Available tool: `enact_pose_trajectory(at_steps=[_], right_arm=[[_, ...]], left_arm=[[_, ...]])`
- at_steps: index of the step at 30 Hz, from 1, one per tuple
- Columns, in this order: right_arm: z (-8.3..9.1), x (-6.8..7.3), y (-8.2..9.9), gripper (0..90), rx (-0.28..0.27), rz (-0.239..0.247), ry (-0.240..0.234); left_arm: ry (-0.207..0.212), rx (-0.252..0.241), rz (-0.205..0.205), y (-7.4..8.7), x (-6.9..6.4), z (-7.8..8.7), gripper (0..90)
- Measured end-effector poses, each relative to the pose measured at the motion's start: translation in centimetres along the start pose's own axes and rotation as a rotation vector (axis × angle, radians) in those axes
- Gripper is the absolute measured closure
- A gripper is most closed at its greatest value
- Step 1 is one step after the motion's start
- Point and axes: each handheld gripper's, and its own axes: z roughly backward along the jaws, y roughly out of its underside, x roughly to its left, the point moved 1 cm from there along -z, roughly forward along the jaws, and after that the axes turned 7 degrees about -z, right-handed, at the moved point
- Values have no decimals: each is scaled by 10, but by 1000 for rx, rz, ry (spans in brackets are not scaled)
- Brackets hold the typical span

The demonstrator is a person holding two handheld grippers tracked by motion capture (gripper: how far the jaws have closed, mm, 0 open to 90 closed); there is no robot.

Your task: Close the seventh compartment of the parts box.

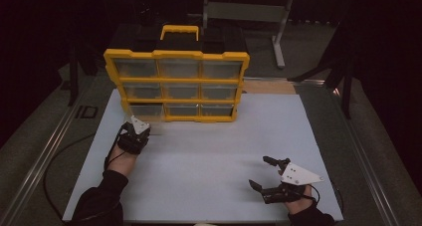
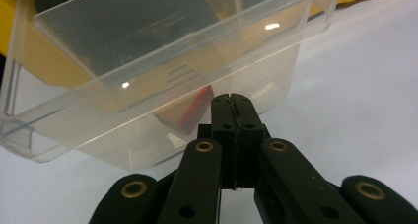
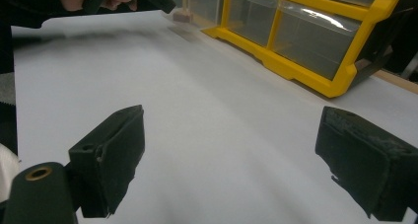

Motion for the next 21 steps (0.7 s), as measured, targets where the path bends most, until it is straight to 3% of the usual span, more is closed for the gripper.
enact_pose_trajectory(at_steps=[21], right_arm=[[0, 0, 0, 115, 2, -3, 3]], left_arm=[[3, -5, 0, -6, 1, -6, 898]])
